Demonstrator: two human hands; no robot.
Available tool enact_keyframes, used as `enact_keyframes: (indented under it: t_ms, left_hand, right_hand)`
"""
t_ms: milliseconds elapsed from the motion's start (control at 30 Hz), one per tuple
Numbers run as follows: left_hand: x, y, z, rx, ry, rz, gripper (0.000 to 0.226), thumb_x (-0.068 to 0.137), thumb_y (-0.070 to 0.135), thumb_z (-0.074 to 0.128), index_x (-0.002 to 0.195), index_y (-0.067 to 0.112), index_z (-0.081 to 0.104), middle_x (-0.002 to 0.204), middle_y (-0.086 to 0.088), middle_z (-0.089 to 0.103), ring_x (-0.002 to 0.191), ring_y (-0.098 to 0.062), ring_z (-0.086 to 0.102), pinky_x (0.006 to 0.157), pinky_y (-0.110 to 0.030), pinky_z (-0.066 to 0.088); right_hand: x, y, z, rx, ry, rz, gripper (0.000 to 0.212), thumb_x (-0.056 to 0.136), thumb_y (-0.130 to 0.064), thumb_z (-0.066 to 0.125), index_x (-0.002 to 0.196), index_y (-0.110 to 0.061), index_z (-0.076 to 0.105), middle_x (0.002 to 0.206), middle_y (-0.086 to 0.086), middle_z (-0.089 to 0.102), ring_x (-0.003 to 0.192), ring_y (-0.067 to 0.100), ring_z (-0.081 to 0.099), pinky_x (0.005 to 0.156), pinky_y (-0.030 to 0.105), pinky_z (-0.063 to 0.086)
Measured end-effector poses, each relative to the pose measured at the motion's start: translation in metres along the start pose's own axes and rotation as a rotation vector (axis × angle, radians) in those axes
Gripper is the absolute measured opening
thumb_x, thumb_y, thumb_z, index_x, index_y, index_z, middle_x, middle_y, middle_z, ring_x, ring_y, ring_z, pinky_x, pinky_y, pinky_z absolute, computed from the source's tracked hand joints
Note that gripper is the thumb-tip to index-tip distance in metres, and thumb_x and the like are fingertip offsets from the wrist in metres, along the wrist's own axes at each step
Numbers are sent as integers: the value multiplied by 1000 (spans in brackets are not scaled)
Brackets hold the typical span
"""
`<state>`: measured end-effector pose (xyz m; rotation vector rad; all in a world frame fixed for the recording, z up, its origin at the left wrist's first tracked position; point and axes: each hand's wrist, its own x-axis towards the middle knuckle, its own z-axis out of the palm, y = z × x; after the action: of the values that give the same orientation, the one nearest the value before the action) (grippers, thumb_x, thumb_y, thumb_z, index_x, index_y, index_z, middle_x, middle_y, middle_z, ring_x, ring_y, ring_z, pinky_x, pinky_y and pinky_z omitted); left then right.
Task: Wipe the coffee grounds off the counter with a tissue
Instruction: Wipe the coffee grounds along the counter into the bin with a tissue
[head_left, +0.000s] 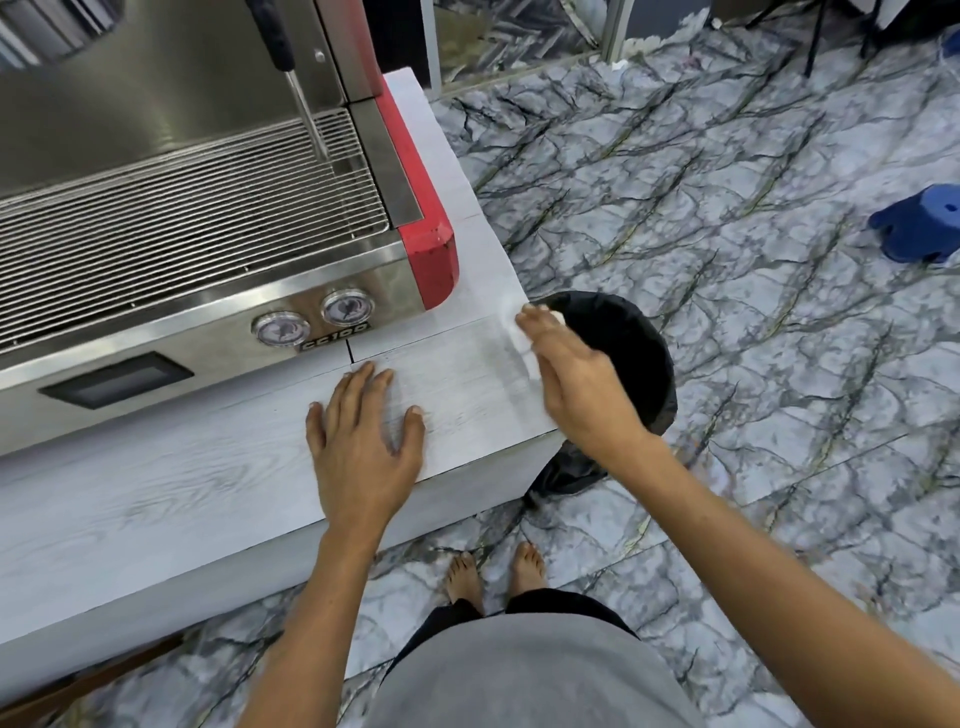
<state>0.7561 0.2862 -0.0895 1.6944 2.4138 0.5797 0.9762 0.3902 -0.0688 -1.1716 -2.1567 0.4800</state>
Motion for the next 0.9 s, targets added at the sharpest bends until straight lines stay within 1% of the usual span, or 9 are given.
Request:
enact_keyframes:
  t_ms: [33,100,133,200,267,333,500,700,900]
  left_hand:
    - [0,0,0,-4,0,2,57,94,52,40,144,25,46,157,8,36,147,-13,27,122,-47,11]
    - [0,-1,0,-6,1,3,57,94,52,40,144,25,46,157,7,37,147,-14,27,122,-48,11]
    - [0,-2,0,-6,1,5,57,94,52,40,144,24,46,157,7,37,147,-15,27,122,-48,11]
    - [0,-2,0,-11,-2,9,57,94,51,39,144,24,46,157,6,37,147,-16,27,122,-49,12]
    - [0,-2,0,-11,-7,10,56,94,50,40,143,24,45,157,6,36,147,-16,27,122,-49,12]
    - [0,-2,0,-8,-18,10,55,94,49,40,144,25,45,158,6,35,148,-15,25,122,-49,11]
    - [0,-3,0,-10,-24,12,56,94,50,40,145,25,43,158,7,34,148,-14,23,122,-48,10]
    - [0,-4,0,-10,-32,11,56,94,49,39,145,25,42,159,6,33,148,-14,22,122,-48,9]
    - [0,-4,0,-16,-34,15,56,94,50,39,145,26,42,159,6,33,149,-15,23,123,-49,9]
  right_hand:
    - [-6,-6,6,-31,-47,-28,45,89,12,51,133,3,52,140,18,51,134,28,44,113,39,33]
    - [-17,-15,19,-83,-137,-50,47,88,9,52,135,2,50,141,18,50,136,30,42,112,44,34]
    - [-22,-17,26,-112,-166,-55,45,90,5,52,135,1,50,141,18,49,136,30,41,111,46,35]
    - [-30,-20,36,-171,-205,-48,40,96,-10,45,135,1,50,142,18,49,137,29,40,111,46,36]
    - [-34,-23,40,-206,-232,-31,45,99,-24,37,136,-1,49,144,16,47,139,27,36,114,44,32]
    - [-33,-26,41,-209,-237,-13,49,98,-29,37,136,-1,49,146,16,45,140,27,34,116,43,29]
    - [-25,-32,45,-236,-208,18,50,97,-32,42,135,0,50,146,16,44,140,27,34,116,43,28]
    - [-21,-32,51,-272,-183,22,51,98,-33,40,136,0,49,145,16,45,139,27,36,115,42,29]
    - [-15,-15,45,-273,-146,64,49,99,-31,38,135,-2,51,144,15,46,137,27,39,115,42,29]
